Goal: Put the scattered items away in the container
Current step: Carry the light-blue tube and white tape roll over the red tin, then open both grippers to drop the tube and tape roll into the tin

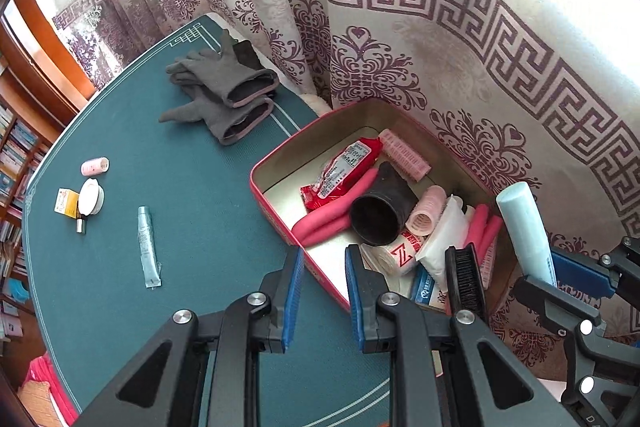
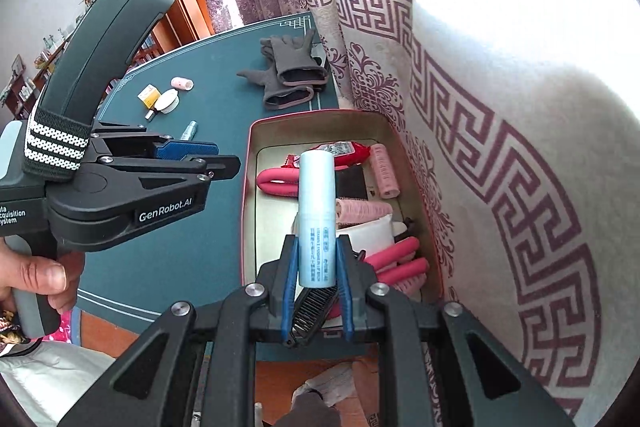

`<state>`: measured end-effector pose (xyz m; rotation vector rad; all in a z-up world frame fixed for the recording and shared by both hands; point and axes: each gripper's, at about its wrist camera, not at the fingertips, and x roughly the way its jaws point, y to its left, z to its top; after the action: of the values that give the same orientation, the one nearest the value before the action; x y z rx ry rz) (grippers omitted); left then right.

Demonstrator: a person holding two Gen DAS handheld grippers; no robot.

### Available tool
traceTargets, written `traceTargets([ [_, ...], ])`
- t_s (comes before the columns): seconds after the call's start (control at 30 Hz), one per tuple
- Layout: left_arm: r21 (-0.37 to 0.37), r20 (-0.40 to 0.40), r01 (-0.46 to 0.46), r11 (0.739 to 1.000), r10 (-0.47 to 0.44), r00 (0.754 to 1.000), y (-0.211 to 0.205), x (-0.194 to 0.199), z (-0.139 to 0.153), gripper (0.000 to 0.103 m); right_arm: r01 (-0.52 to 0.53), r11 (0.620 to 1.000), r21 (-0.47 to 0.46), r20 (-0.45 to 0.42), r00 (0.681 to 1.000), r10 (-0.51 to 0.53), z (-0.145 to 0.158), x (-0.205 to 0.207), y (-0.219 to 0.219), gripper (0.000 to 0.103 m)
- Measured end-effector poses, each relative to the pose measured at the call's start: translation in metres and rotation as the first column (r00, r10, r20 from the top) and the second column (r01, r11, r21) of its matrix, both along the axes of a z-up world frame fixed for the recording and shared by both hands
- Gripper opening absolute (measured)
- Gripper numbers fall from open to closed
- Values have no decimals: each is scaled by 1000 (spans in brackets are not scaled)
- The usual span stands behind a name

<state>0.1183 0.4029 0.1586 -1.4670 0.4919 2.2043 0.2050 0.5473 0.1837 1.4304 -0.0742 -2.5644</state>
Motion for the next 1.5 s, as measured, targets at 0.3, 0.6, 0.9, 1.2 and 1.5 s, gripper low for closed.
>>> traceTargets([
  [0.3,-17,16,43,999,-43,999,27,12,-6,23,19,1000,7,-14,1000,-18,0,6,12,20],
  [0.6,-17,42,70,997,-69,997,38,15,-15,23,27,999,22,-11,1000,-26,0,7,14,20],
  [0.9,-23,63,99,995,-97,993,48,22,-24,23,33,999,35,-4,999,-33,-2,6,13,20],
  [1.2,-39,-1,43,998,-44,999,39,16,-15,85,81,996,30,2,997,-82,-1,0,19,30],
  [1.5,-64,8,-15,998,15,1000,24,12,-21,85,79,997,20,4,997,-79,3,7,17,53],
])
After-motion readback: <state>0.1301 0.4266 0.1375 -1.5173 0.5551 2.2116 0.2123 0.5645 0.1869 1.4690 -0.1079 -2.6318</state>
